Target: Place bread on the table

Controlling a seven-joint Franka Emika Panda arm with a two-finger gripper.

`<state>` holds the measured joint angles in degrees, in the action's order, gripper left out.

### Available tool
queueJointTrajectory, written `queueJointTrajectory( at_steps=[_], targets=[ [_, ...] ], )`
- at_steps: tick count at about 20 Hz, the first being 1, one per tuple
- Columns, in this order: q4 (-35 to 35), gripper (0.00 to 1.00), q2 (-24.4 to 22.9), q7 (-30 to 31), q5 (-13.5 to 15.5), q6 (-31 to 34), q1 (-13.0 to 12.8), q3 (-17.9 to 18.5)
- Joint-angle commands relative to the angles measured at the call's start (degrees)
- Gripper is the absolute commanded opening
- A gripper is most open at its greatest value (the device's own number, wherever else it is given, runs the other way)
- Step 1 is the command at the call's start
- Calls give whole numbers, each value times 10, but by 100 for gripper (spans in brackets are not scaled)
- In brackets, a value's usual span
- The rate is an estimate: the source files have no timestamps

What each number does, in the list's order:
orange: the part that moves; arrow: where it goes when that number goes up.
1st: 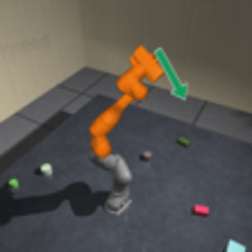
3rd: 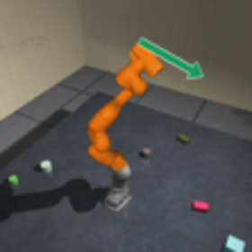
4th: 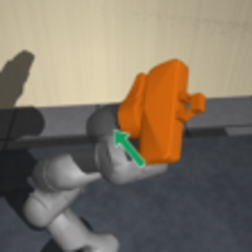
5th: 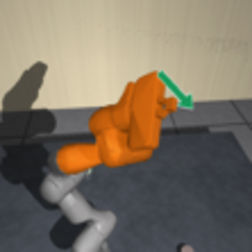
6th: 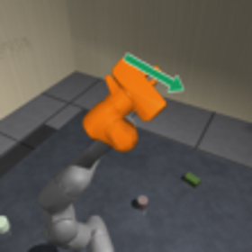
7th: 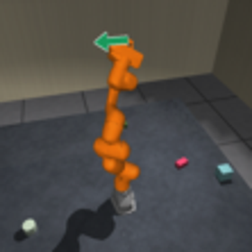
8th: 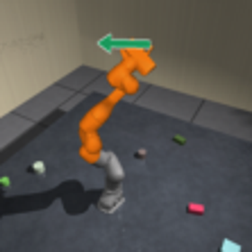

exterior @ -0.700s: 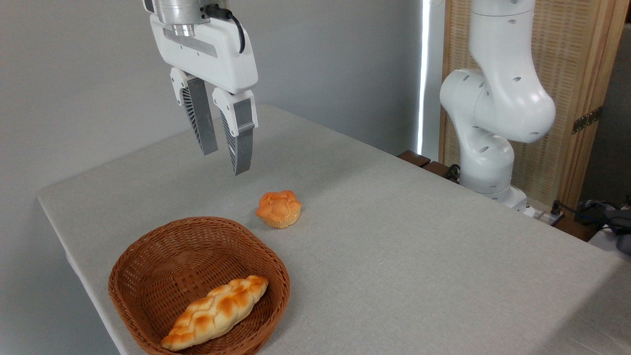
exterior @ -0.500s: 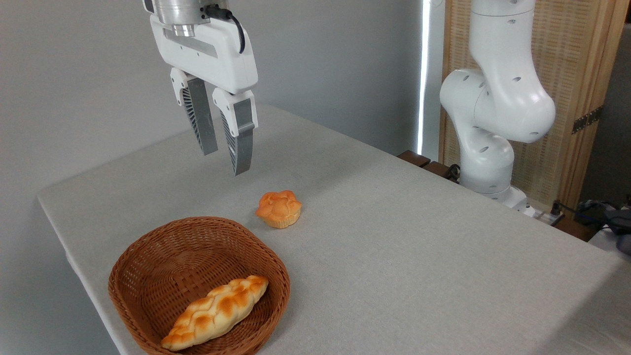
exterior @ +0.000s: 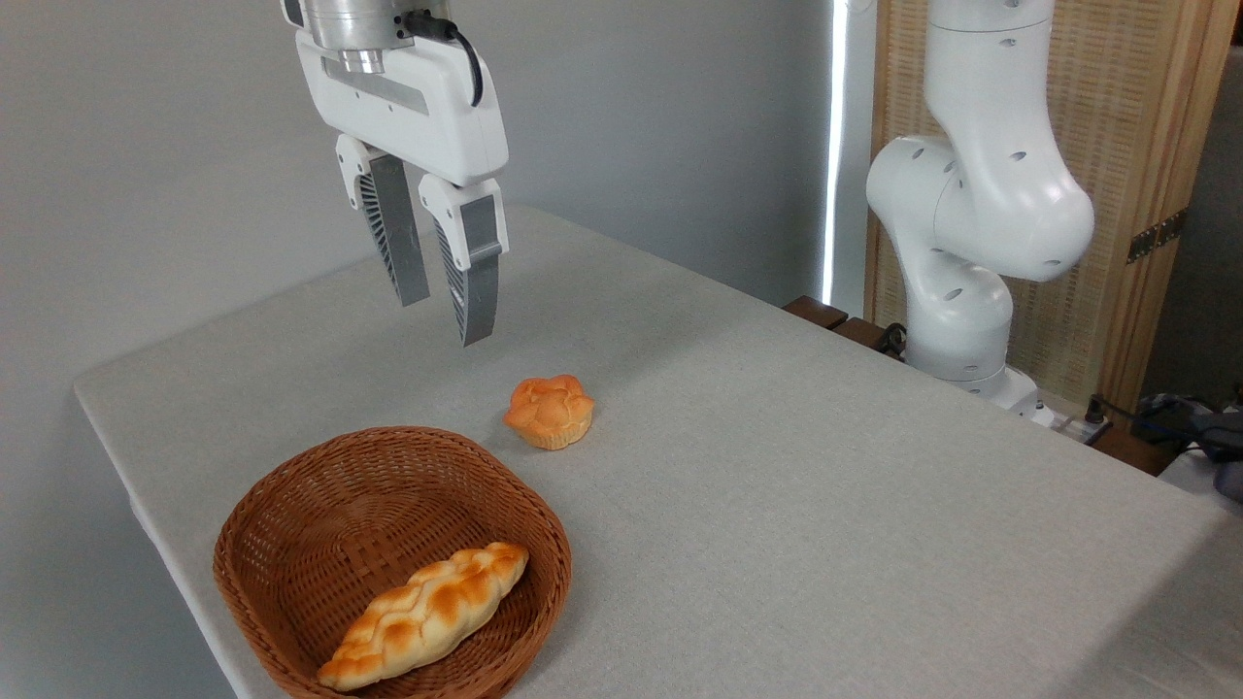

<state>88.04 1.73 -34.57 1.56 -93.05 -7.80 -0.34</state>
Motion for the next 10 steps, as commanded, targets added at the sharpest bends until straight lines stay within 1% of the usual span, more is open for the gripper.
queueJointTrajectory(
  at_steps=[1,2,5,8,10],
  targets=[
    [25,100,-12,3,0,-21,-7,9],
    [45,100,-22,3,0,-51,-6,9],
    [128,100,-45,3,-1,-169,-6,10],
    [181,100,-48,3,-2,-262,-6,10],
    [229,100,-46,5,-3,-341,-6,12]
  ],
)
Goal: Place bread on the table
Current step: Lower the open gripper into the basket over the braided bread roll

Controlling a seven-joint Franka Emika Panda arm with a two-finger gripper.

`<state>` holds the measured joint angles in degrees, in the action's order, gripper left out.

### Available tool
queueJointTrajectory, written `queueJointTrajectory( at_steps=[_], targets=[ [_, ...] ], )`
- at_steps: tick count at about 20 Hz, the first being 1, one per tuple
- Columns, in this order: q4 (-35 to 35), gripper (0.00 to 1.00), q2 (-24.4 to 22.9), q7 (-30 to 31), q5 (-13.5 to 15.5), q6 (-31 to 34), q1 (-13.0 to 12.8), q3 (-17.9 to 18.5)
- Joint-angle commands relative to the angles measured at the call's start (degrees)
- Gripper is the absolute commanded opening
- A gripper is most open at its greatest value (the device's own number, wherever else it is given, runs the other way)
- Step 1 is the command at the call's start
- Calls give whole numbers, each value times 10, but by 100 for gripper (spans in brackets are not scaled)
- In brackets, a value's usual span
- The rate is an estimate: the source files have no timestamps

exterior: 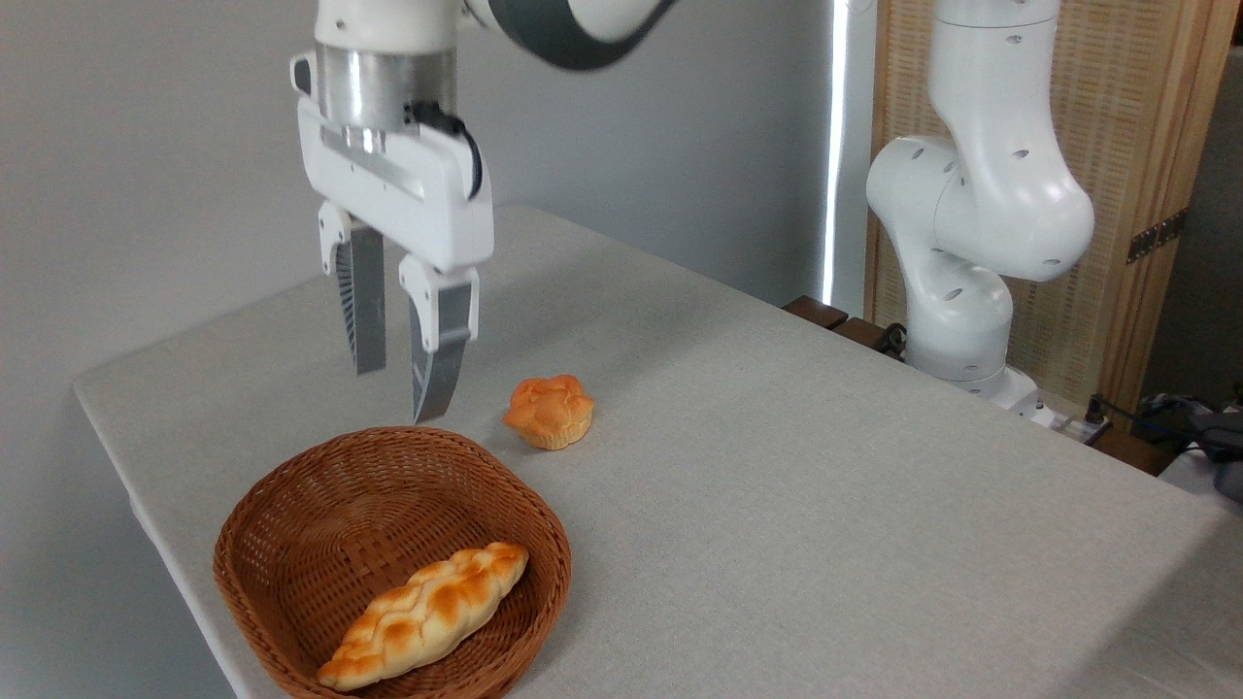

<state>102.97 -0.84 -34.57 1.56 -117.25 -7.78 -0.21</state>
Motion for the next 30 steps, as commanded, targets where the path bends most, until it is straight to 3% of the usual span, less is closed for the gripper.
queueJointTrajectory(
  at_steps=[1,3,9,24,30],
  targets=[
    [101,100,-19,7,-2,-139,-7,21],
    [126,100,-17,11,-2,-185,-7,31],
    [127,100,0,33,-2,-206,-7,71],
    [139,100,30,27,-10,-209,-7,66],
    [144,100,44,27,-29,-210,-7,59]
  ],
)
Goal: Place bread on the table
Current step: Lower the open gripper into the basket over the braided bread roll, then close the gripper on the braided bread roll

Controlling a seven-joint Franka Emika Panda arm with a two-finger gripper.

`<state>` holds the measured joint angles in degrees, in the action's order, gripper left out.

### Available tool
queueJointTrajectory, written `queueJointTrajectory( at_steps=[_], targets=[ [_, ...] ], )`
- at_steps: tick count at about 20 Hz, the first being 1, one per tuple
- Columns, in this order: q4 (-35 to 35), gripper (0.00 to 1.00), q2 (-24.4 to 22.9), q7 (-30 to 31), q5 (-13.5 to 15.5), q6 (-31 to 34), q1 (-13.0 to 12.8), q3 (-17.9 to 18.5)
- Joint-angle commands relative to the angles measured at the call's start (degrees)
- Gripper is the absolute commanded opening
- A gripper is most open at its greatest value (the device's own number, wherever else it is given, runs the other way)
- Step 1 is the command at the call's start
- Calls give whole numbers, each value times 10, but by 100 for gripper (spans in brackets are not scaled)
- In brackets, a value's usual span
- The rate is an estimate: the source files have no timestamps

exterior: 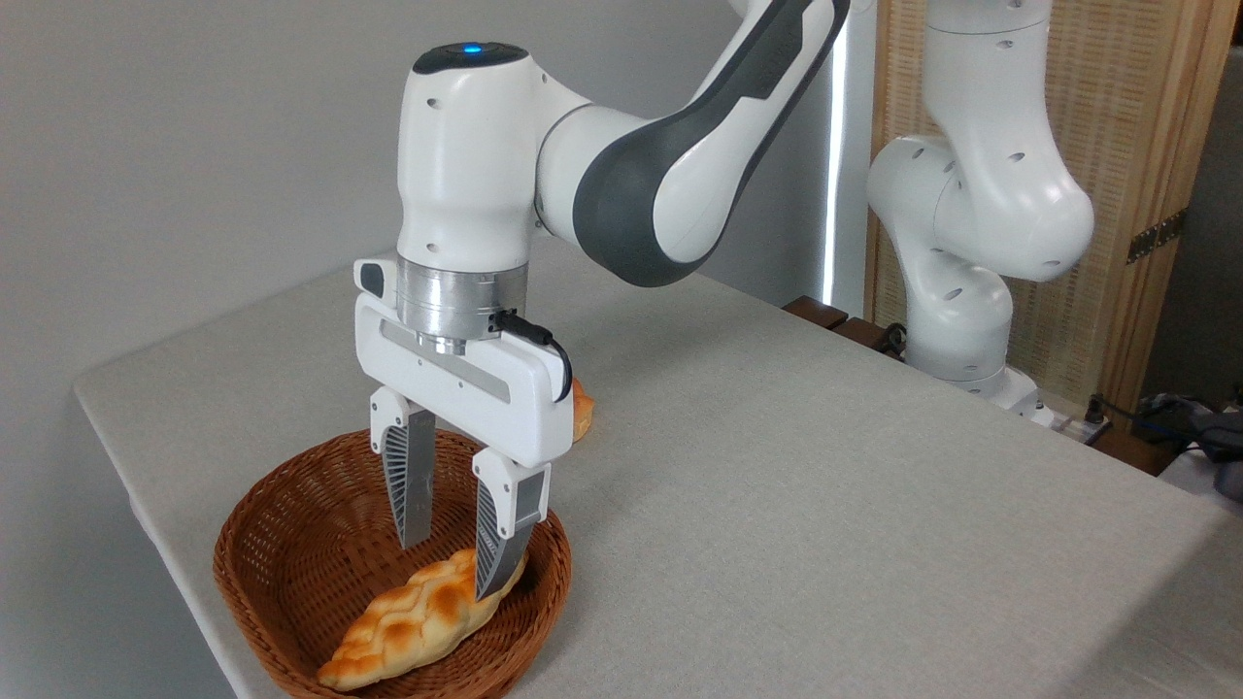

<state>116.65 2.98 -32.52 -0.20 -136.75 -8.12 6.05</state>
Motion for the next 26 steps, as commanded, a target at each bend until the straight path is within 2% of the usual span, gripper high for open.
queueJointTrajectory(
  at_steps=[1,9,10,13,16,26],
  targets=[
    [7,100,11,6,-11,-15,-4,-3],
    [7,99,40,6,-12,-50,-5,-4],
    [7,93,40,6,-12,-55,-6,-4],
    [7,54,41,5,-11,-58,-6,-5],
    [6,37,41,-2,-12,-57,-6,-5],
    [5,34,40,-8,-12,-57,-6,-5]
  ],
)
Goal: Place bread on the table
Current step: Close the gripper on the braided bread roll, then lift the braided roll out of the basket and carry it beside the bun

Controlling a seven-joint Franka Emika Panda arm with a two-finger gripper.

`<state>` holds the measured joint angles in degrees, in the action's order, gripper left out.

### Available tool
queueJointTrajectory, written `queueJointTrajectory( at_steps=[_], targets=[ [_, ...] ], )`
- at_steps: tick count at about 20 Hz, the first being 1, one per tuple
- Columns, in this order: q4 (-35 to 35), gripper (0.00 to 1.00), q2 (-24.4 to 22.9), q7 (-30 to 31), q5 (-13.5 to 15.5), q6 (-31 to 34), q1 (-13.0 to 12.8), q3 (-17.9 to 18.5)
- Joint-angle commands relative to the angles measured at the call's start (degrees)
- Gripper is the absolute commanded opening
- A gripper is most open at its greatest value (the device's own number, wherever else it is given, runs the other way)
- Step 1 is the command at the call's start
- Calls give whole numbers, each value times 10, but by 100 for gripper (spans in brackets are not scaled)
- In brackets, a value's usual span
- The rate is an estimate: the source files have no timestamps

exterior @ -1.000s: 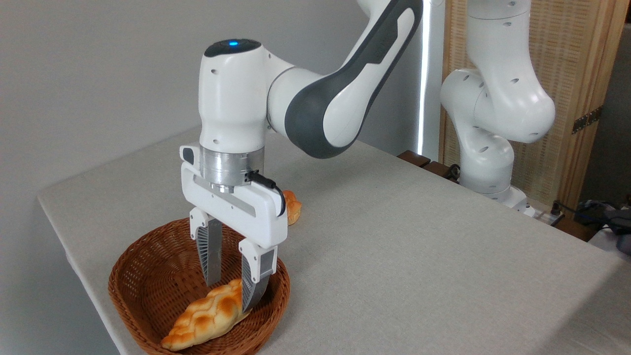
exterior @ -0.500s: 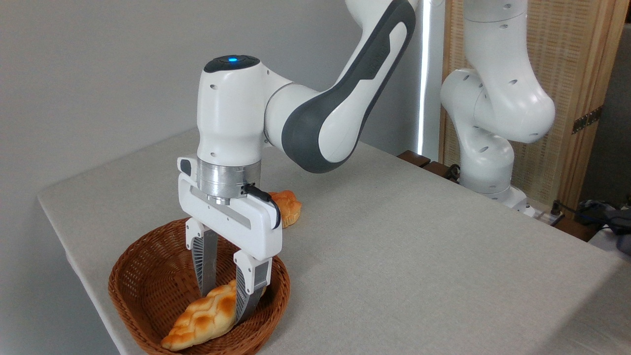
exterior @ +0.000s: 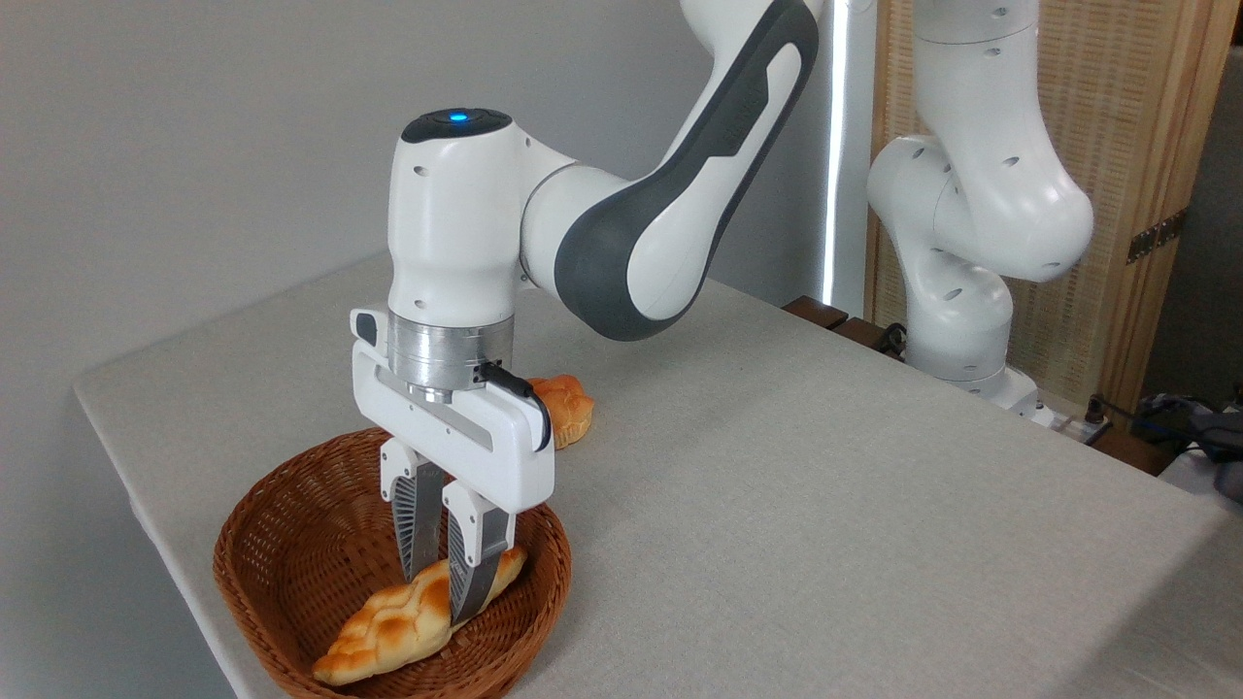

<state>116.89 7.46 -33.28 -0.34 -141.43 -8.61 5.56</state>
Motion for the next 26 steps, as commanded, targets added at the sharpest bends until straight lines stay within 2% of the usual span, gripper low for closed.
queueJointTrajectory(
  at_steps=[1,6,9,11,19,23,26],
  targets=[
    [3,34,-7,0,-10,-10,-1,0],
    [-20,34,-19,6,0,4,-1,-5],
    [-42,34,-28,6,3,41,-1,-13],
    [-55,34,-41,6,17,76,-1,-13],
    [-26,34,-168,-27,19,263,-11,-22],
    [48,34,-247,-73,19,302,-14,-16],
    [99,34,-283,-101,18,328,-13,-5]
  ],
)
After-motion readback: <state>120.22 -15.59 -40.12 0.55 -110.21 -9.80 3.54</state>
